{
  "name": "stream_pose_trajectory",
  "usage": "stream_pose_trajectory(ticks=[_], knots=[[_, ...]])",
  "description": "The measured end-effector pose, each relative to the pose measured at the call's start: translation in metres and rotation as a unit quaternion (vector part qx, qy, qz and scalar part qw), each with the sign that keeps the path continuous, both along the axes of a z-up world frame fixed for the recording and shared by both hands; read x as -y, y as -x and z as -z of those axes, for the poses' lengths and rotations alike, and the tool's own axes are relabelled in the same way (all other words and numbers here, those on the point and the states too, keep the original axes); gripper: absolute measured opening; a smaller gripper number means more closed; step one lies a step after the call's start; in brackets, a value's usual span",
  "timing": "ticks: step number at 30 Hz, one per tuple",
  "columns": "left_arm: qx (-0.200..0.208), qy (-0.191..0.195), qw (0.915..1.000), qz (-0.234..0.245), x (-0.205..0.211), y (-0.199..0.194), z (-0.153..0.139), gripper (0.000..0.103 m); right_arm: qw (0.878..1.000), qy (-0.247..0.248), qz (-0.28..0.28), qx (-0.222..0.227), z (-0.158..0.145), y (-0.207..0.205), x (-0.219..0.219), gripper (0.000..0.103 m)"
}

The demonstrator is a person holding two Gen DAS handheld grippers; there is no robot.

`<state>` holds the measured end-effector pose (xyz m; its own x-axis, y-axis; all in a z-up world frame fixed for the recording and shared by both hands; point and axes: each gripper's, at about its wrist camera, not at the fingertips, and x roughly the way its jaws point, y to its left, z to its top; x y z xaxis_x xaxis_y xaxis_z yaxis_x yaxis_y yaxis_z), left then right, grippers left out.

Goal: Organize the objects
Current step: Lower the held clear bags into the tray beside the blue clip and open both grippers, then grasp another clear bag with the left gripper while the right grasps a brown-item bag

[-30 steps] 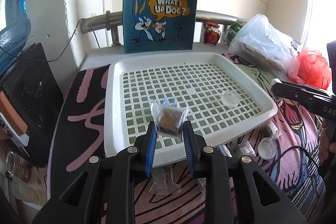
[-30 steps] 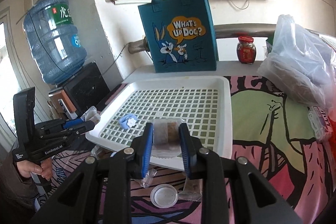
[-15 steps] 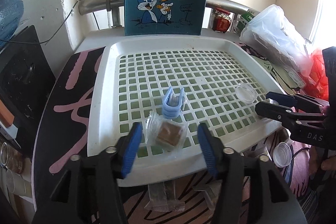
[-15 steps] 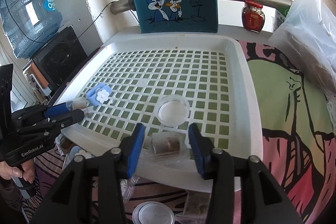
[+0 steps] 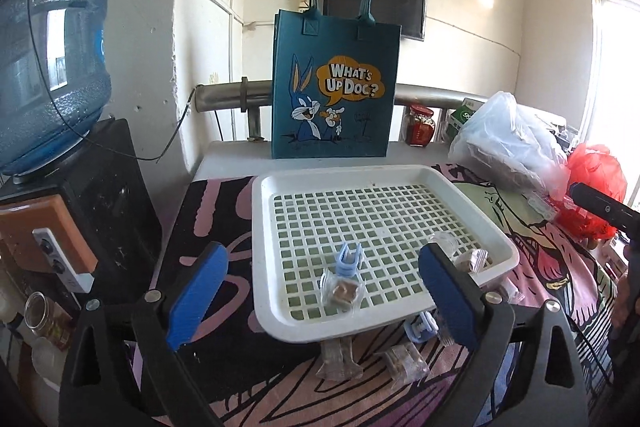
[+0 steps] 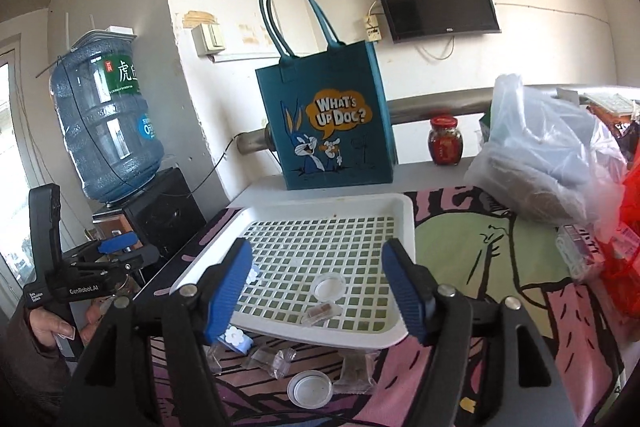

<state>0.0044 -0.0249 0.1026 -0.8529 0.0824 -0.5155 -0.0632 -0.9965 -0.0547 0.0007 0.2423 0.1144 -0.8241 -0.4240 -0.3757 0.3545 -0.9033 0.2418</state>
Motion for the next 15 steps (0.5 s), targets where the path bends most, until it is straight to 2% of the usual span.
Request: stream_pose_trajectory(ticks=[2,5,8,10,11,15], knots=[[0.021,0.003,0.9997,0.013,-0.001,-0.005,0.010,0.097,1.000,-0.004,0.001,0.011,0.007,-0.005,-0.002,0.068],[0.047,0.006,0.9987,0.019,-0.003,-0.012,0.028,0.097,0.998,-0.017,-0.006,0.052,0.027,-0.003,0.000,0.068],[0.073,0.001,0.9972,0.016,-0.002,-0.012,0.047,0.097,0.995,-0.049,-0.010,0.090,0.051,0.001,0.007,0.067],[0.093,-0.001,0.9957,0.008,-0.001,-0.008,0.059,0.096,0.991,-0.076,-0.007,0.113,0.065,0.007,0.014,0.062],[0.104,-0.002,0.9946,0.003,0.000,-0.005,0.065,0.096,0.989,-0.082,-0.007,0.125,0.071,0.010,0.014,0.056],[0.136,-0.008,0.9907,-0.002,-0.002,0.006,0.082,0.083,0.980,-0.097,-0.010,0.171,0.093,0.025,0.021,0.049]])
